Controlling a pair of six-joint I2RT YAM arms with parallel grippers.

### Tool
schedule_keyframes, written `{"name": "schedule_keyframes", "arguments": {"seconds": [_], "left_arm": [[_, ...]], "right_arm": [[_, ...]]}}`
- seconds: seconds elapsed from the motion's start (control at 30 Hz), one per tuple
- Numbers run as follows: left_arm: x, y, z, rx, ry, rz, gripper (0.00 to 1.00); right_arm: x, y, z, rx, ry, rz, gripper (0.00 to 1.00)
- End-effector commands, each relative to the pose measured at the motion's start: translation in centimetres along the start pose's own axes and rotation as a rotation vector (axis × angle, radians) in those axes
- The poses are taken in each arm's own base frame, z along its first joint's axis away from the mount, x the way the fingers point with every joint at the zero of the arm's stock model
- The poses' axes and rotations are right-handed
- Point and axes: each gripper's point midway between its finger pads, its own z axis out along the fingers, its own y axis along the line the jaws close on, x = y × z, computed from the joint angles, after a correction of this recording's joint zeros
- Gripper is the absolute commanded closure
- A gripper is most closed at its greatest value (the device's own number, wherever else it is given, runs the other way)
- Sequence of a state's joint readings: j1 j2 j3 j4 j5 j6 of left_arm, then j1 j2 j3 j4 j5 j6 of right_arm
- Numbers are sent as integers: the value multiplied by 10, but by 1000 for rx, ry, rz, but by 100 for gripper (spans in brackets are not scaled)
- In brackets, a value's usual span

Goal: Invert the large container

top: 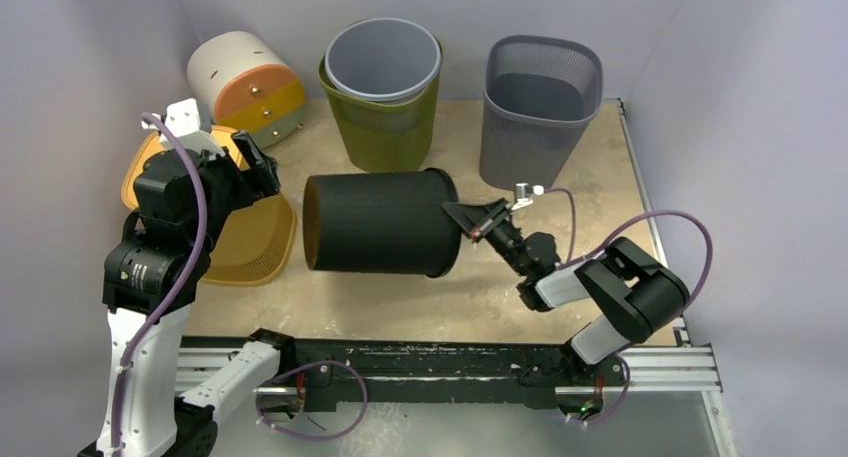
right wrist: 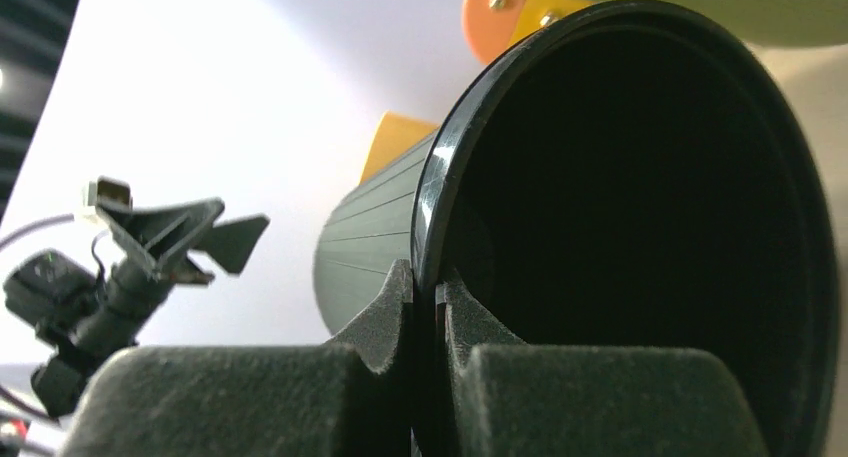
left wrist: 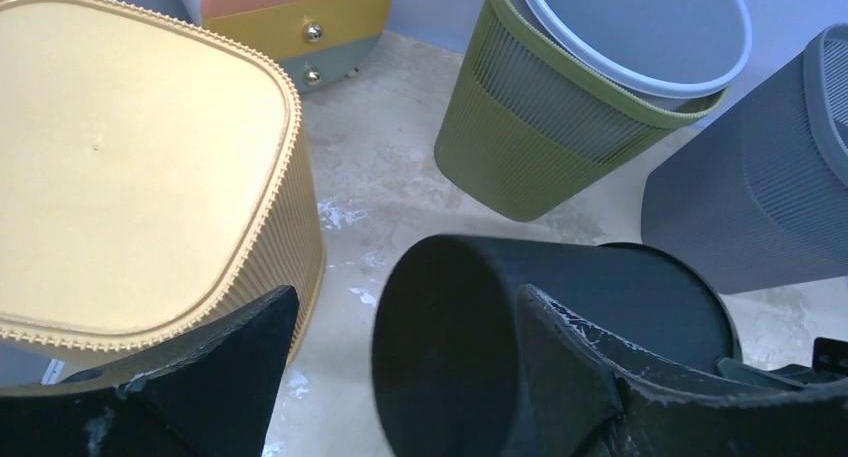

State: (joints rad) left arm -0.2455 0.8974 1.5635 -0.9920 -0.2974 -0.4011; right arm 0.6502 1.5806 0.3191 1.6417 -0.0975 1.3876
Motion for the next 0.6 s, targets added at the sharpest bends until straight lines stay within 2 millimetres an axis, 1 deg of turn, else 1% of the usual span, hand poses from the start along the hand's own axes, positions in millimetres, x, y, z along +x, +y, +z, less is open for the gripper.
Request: {"name": "schedule_keyframes", "arguments": {"seconds": [0.0, 0.1, 0.2, 0.33, 0.47, 0.57], "left_arm": [[-8, 1, -4, 1, -36, 5, 23], [-5, 0, -3, 4, -29, 3, 23], [-3, 1, -2, 4, -24, 3, 23], [-1, 3, -4, -3, -23, 7, 23], [2, 4, -4, -7, -19, 9, 23], [4, 5, -2, -7, -15, 10, 23]], "right_arm": [[-33, 55, -39, -266, -70, -55, 100], [-38, 34, -49, -198, -69, -67, 99], [-41, 13, -55, -132, -72, -85, 91], [-46, -14, -64, -45, -77, -91, 72], [-45, -26, -67, -6, -76, -112, 64], [-47, -28, -68, 0, -79, -127, 62]]}}
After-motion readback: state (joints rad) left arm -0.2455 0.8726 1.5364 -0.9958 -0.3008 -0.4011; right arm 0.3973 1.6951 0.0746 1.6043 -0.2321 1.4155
